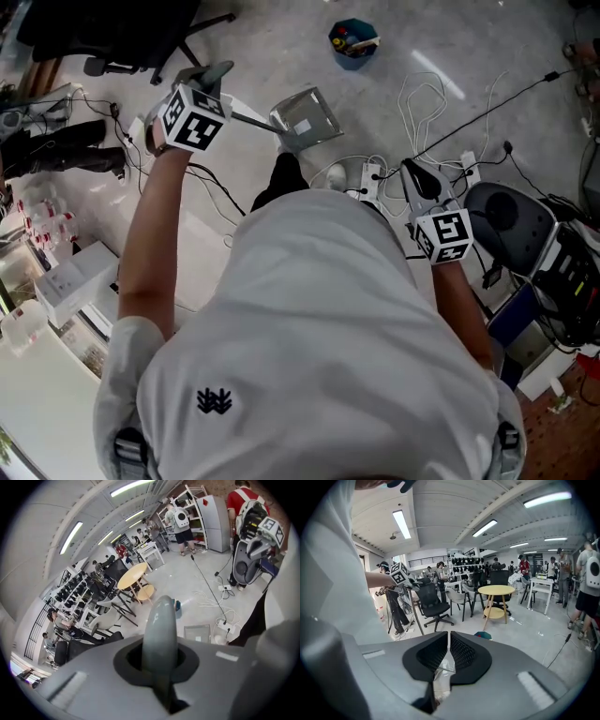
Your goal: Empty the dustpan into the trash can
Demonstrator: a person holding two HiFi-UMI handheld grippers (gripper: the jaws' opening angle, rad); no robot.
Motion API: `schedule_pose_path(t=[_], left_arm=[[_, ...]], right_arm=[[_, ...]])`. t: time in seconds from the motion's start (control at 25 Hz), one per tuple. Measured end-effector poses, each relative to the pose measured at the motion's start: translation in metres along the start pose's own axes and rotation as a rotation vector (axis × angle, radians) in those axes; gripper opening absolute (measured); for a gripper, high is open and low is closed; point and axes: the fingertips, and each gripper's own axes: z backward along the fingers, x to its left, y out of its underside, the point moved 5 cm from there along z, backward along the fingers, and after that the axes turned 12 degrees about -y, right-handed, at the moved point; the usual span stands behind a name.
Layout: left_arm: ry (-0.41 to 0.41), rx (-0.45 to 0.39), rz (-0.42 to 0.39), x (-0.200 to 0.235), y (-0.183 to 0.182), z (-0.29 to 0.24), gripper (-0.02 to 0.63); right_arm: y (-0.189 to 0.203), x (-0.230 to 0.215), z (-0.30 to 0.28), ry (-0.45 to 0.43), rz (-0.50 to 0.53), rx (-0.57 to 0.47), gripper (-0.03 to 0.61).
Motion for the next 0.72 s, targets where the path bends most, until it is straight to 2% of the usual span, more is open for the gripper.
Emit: schedule_pose_path(t=[0.28,0.72], left_arm=[[0.0,-0.008,0.02,-0.01,-0.015,-0.016,0.055],[0.02,-0.005,0.021,-0.011,-0.017,-0.008,0.055]], right_arm=[[0.001,-0.021,-0.009,-0.009,-0.003,-0.012,0.002],[-0.01,-0.015,-0.008,-0.012,-0.002,-0.015,0.002]])
